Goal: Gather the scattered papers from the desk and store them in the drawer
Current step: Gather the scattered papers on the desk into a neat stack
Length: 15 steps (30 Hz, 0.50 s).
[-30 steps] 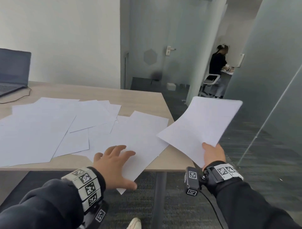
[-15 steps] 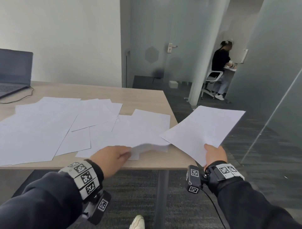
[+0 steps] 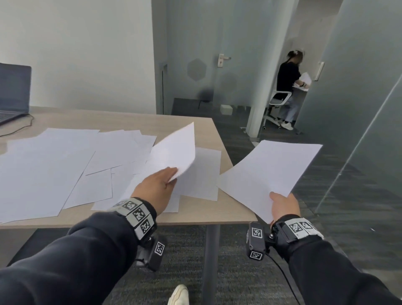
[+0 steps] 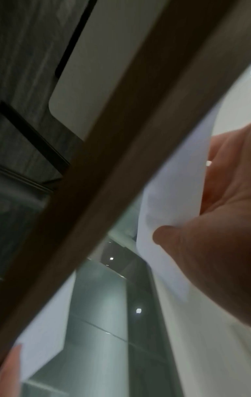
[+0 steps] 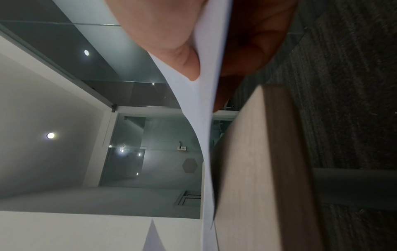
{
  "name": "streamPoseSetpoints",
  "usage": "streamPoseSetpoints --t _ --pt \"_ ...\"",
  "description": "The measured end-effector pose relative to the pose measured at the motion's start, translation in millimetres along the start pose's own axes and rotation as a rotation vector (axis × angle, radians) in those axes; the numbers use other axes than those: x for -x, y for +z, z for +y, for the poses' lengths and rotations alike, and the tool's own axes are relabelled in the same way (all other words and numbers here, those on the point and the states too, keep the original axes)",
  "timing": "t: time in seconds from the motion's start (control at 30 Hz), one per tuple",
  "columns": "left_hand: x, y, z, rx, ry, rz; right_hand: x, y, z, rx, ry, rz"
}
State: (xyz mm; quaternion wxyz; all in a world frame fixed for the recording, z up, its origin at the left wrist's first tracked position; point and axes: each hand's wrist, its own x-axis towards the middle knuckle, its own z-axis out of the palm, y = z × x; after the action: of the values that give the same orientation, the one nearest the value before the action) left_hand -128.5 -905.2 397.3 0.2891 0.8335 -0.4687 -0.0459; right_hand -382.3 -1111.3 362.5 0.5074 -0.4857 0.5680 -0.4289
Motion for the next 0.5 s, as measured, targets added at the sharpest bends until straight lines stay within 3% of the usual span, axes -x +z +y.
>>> streamPoseSetpoints --t 0.2,0.4,0.5 --pt "-3 23 6 -0.412 -0.013 -0.354 5 -2 1 -0.005 0.004 -0.012" --pt "30 16 -4 -0.571 0.075 -0.392 1 -12 -6 -0.027 0.012 0.085" --pt "41 13 -8 -0.637 0.130 -0.326 -1 -20 -10 -0.012 0.000 0.170"
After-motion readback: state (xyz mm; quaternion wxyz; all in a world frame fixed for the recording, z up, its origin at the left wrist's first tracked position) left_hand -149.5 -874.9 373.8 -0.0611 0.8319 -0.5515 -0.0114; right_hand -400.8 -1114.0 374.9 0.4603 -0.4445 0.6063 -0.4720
